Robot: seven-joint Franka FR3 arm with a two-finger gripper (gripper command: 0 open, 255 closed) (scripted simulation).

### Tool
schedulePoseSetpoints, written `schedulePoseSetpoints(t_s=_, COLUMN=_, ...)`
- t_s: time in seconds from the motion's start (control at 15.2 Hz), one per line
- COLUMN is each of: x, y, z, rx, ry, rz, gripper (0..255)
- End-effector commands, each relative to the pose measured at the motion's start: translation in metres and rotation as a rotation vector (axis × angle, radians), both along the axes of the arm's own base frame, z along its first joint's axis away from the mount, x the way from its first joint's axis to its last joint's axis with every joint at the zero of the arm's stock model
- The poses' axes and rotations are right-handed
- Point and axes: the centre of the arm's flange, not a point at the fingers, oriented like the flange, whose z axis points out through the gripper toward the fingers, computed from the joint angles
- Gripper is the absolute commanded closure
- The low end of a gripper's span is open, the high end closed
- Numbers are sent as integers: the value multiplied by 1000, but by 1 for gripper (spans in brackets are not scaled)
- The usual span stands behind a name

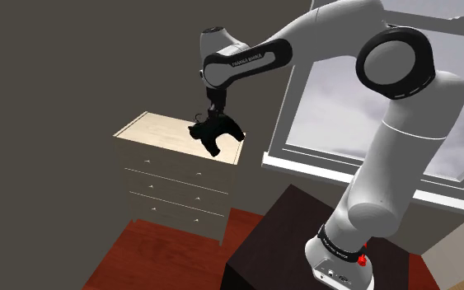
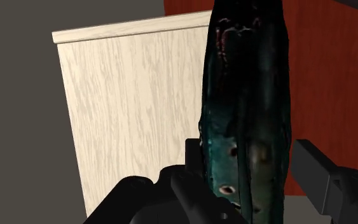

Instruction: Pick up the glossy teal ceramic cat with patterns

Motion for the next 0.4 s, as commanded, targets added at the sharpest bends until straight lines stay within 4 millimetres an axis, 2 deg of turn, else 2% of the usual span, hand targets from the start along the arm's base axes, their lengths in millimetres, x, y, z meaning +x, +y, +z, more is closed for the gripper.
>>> schedulePoseSetpoints(t_s=0.0, x=1, y=1, z=12, rx=0, ry=-1, rz=0, gripper=255)
schedulePoseSetpoints(t_s=0.2, x=1, y=1, z=28, rx=0, ry=-1, rz=0, gripper=255)
schedulePoseSetpoints(t_s=0.33, x=1, y=1, z=29, rx=0, ry=-1, rz=0, gripper=255)
